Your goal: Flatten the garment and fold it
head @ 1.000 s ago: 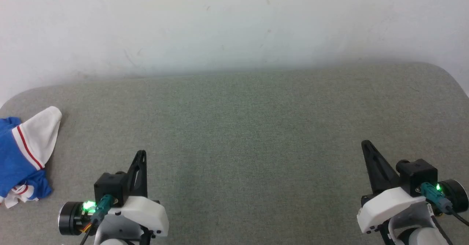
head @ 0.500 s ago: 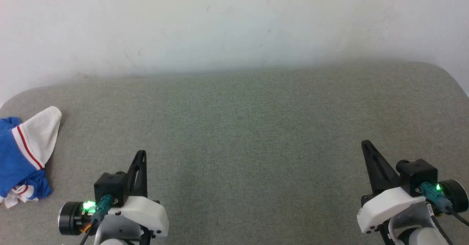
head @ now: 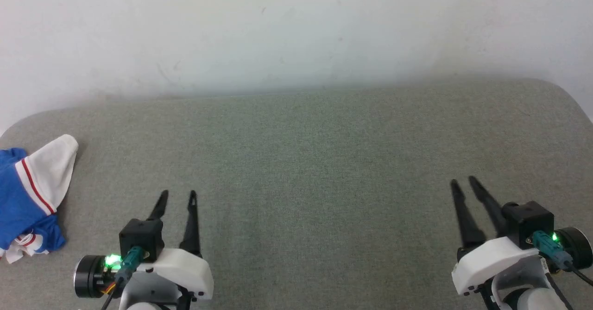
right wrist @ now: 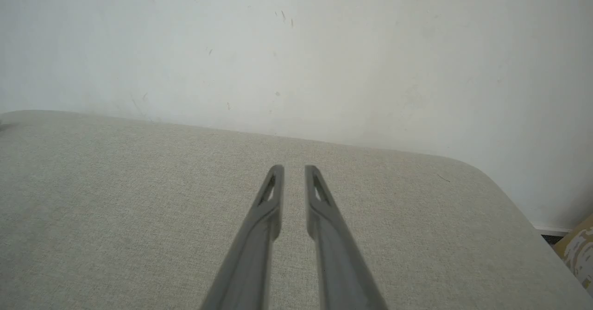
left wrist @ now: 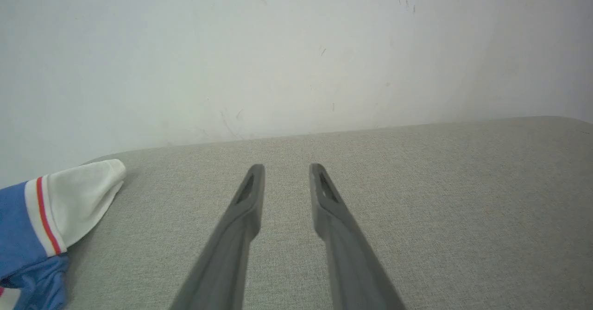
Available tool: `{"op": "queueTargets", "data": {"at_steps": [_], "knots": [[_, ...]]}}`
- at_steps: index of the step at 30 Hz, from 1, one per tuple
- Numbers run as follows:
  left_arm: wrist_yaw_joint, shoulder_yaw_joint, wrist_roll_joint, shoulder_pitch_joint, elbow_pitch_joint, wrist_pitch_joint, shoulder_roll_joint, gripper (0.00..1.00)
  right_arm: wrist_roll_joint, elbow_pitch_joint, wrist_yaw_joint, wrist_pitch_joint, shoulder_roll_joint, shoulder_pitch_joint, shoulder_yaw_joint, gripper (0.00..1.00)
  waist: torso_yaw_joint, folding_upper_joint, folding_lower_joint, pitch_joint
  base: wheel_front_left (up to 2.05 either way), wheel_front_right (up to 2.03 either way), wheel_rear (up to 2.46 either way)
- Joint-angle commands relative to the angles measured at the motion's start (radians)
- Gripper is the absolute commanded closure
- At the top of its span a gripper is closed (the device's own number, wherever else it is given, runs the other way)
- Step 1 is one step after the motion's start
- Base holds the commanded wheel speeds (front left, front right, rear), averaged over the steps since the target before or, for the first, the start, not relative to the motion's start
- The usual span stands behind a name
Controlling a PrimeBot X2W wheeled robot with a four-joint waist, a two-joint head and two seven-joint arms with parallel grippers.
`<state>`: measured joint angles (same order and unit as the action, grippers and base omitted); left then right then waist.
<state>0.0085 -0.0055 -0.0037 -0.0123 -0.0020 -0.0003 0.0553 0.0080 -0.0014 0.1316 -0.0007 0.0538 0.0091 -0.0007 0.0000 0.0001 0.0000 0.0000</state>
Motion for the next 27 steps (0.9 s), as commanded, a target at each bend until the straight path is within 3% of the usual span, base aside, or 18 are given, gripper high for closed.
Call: {"op": "queueTargets", "data": {"at_steps": [1,27], "knots": [[0.0,0.0,-0.002,-0.003,-0.002,-0.005,0.0,0.0,0.004,0.0,0.0,-0.005,0.0,0.003,-0.005,0.0,0.0,-0.0001,0.0,0.0,0.0,0.0,0.0],[0.012,0.0,-0.042,-0.039,-0.038,-0.059,-0.001,0.0,0.026,-0.005,0.0,-0.059,-0.001,0.032,-0.063,0.0,0.027,-0.0001,0.0,0.01,0.0,0.0,0.0]]}}
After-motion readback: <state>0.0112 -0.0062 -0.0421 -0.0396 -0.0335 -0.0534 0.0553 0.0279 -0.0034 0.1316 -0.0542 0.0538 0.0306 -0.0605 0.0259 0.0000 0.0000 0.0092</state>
